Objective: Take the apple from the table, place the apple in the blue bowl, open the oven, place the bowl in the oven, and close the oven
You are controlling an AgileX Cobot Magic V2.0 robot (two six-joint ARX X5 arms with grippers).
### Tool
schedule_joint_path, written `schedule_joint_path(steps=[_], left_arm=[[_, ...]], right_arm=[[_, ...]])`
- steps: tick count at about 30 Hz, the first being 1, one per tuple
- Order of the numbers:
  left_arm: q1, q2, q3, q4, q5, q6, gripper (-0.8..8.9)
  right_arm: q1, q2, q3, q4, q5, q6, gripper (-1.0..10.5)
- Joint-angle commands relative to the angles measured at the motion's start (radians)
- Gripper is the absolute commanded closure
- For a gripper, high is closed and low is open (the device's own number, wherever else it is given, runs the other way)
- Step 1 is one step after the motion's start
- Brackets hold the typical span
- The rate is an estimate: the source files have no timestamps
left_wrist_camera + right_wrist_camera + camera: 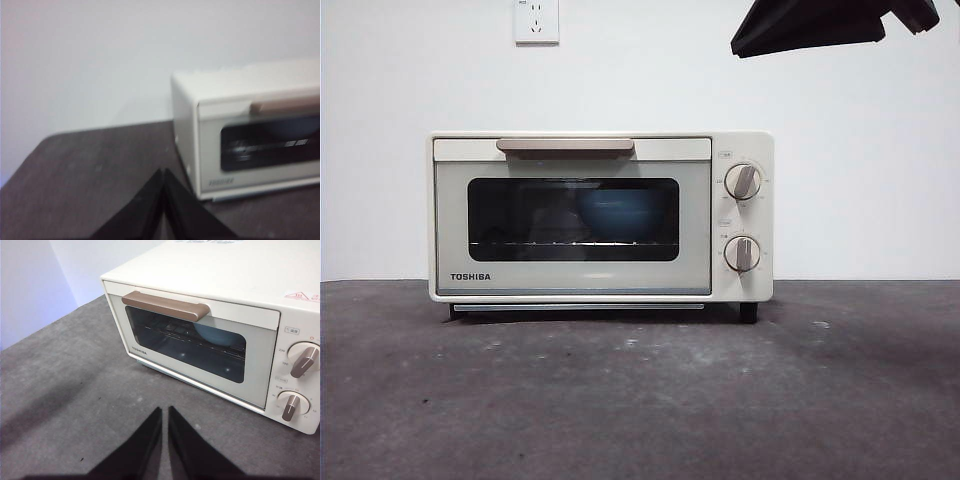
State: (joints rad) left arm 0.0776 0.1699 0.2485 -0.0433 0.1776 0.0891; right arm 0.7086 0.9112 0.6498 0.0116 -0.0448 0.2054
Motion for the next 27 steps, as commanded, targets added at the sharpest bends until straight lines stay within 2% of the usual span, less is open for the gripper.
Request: schedule_joint_path(steps=[1, 9, 15, 19, 23, 27], left_arm=[[0.008, -0.040, -0.061, 0.012, -0.006, 0.014, 8.06], [0.008, -0.137, -0.181, -0.039, -0.006, 0.015, 8.06], [0.008, -0.167, -0.213, -0.138, -0.006, 0.013, 8.06], [0.008, -0.167, -0.216, -0.204, -0.006, -0.008, 8.06], [0.008, -0.167, -0.216, -0.202, -0.006, -0.077, 8.06], [0.008, -0.167, -0.216, -0.203, -0.006, -0.077, 8.06]], right_arm=[[0.009, 0.007, 0.004, 0.011, 0.004, -0.012, 9.4], [0.009, 0.007, 0.004, 0.011, 0.004, -0.012, 9.4], [0.009, 0.007, 0.004, 0.011, 0.004, -0.012, 9.4], [0.009, 0.007, 0.004, 0.011, 0.004, -0.012, 9.4], [0.009, 0.007, 0.004, 0.011, 0.003, -0.012, 9.4], [0.009, 0.007, 0.004, 0.011, 0.004, -0.012, 9.4]])
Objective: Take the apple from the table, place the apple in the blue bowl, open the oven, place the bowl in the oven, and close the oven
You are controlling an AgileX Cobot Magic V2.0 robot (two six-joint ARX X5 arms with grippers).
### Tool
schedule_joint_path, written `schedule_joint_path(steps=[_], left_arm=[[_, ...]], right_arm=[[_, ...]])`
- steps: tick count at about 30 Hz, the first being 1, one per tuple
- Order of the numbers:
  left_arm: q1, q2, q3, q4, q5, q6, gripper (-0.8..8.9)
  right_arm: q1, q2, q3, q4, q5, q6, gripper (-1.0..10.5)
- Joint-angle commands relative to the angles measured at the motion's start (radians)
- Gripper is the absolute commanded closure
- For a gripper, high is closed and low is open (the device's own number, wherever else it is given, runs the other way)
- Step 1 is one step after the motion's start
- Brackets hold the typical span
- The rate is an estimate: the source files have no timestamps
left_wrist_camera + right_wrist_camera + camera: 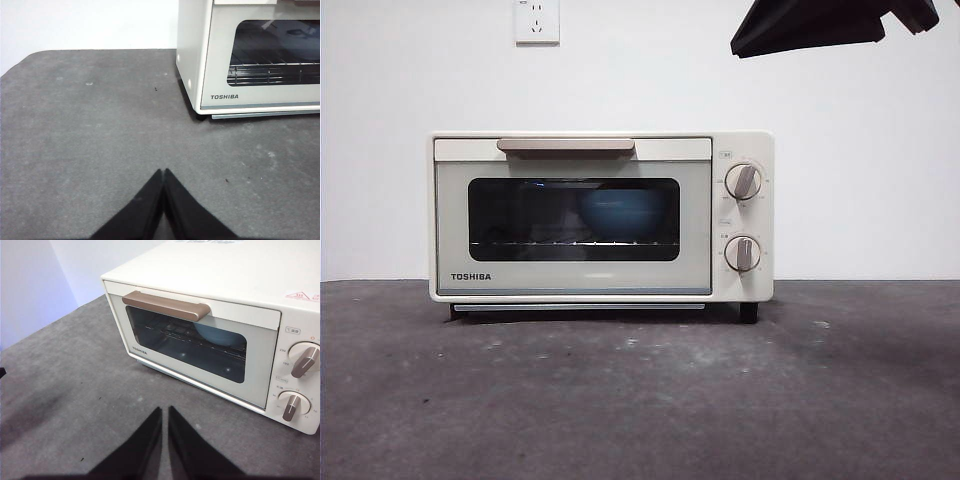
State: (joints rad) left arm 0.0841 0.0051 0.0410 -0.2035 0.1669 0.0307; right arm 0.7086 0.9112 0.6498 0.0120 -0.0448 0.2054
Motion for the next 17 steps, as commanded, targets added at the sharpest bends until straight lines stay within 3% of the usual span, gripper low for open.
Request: schedule_joint_path(steps=[1, 17], left_arm=[[0.002, -0.002, -0.008, -0.042, 0.005, -0.018, 8.06], [0.002, -0.002, -0.008, -0.042, 0.005, -0.018, 8.06]], right_arm=[[0.009, 0.007, 0.004, 0.010, 0.004, -0.012, 9.4], [0.009, 0.004, 0.004, 0.010, 0.000, -0.020, 9.4]])
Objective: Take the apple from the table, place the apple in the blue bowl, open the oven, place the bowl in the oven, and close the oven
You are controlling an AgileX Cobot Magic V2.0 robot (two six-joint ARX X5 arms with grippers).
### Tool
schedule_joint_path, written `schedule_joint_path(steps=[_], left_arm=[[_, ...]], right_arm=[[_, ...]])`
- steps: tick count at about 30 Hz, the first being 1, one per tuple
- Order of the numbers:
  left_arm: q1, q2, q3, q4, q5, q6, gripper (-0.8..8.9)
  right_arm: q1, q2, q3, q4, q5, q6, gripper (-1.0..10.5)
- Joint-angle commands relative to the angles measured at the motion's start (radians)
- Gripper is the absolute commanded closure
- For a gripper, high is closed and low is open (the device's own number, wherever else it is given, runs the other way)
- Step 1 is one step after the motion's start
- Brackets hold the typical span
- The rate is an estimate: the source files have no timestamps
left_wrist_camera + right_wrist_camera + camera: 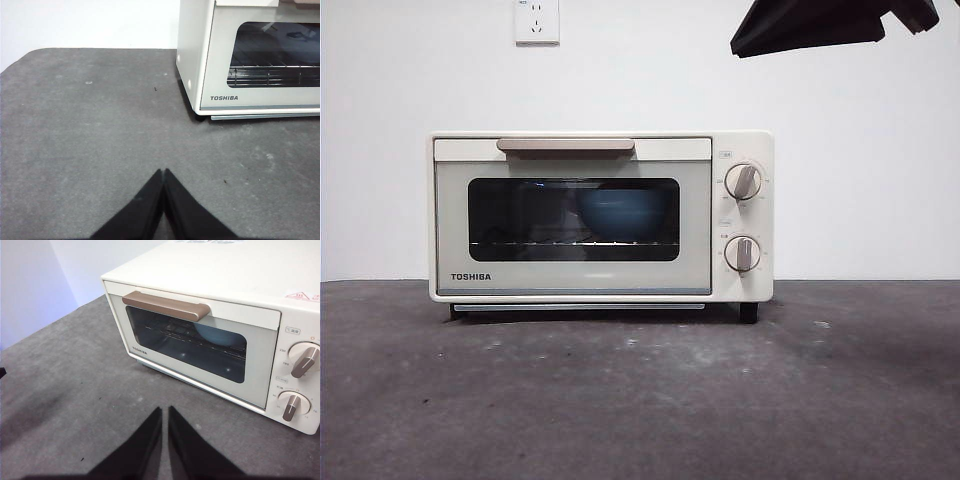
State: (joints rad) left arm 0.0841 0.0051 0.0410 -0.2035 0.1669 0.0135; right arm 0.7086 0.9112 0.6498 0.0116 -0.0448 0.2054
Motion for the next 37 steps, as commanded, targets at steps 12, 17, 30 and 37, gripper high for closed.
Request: schedule_joint_path(steps=[12, 17, 30, 37], left_arm=[[0.002, -0.002, -0.008, -0.043, 0.005, -0.001, 8.06], [0.002, -0.002, -0.008, -0.043, 0.005, -0.001, 8.06], [0.002, -0.002, -0.008, -0.043, 0.005, -0.001, 8.06], [0.002, -0.002, -0.008, -0.042, 0.005, -0.001, 8.06]], right_arm=[[-0.387, -0.301, -0.083, -0.018, -0.008, -0.124, 9.4], [-0.558, -0.460, -0.223, 0.030, -0.007, -0.170, 9.4], [-0.671, -0.837, -0.629, 0.152, -0.005, -0.204, 9.4], [-0.671, -0.908, -0.639, -0.023, -0.006, -0.193, 9.4]])
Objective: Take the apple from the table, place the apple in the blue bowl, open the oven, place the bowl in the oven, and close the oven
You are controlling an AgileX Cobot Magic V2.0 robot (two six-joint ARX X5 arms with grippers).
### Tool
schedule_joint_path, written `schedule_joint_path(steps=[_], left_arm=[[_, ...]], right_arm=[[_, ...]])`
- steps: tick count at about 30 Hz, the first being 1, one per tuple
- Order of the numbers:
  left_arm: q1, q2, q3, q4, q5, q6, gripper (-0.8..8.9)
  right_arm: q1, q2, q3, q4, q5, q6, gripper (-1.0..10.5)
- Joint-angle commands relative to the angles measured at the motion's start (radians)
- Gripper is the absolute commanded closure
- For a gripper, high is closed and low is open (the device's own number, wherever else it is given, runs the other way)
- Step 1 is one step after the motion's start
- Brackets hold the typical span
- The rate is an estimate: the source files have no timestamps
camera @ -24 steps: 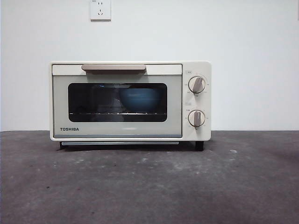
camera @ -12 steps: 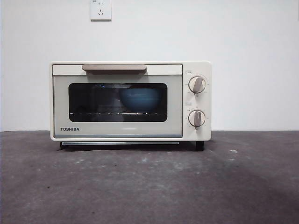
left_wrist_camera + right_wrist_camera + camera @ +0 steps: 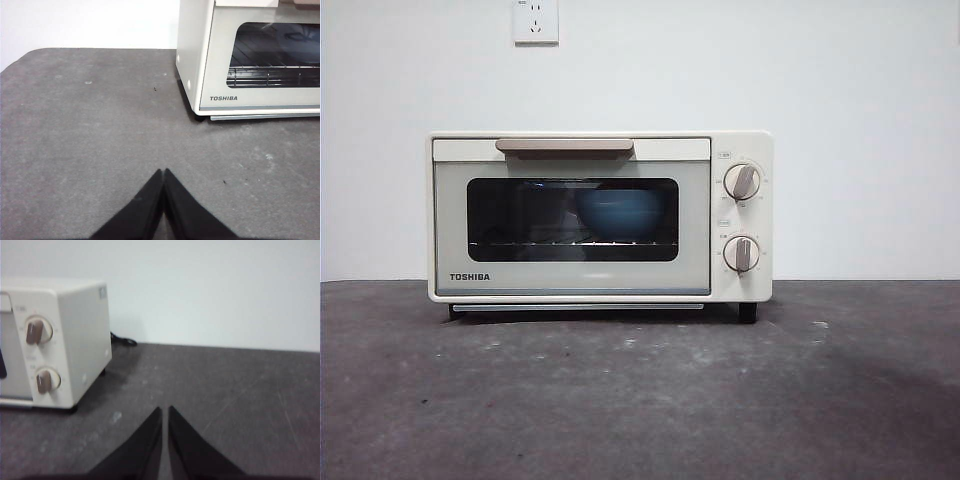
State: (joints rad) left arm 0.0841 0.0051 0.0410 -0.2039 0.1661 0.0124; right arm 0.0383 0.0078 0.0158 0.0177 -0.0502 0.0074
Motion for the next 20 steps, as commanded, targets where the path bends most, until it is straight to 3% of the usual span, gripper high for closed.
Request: schedule_joint_path(steps=[1, 6, 20], left_arm=[[0.002, -0.002, -0.008, -0.042, 0.006, 0.000, 8.06], [0.002, -0.002, -0.008, -0.042, 0.006, 0.000, 8.06], [0.002, -0.002, -0.008, -0.042, 0.006, 0.000, 8.06]], right_arm=[[-0.001, -0.005, -0.005, -0.055, -0.002, 0.006, 9.4], [-0.001, -0.004, -0.003, -0.204, 0.000, 0.017, 9.4], [-0.001, -0.004, -0.002, -0.107, 0.002, 0.018, 9.4]])
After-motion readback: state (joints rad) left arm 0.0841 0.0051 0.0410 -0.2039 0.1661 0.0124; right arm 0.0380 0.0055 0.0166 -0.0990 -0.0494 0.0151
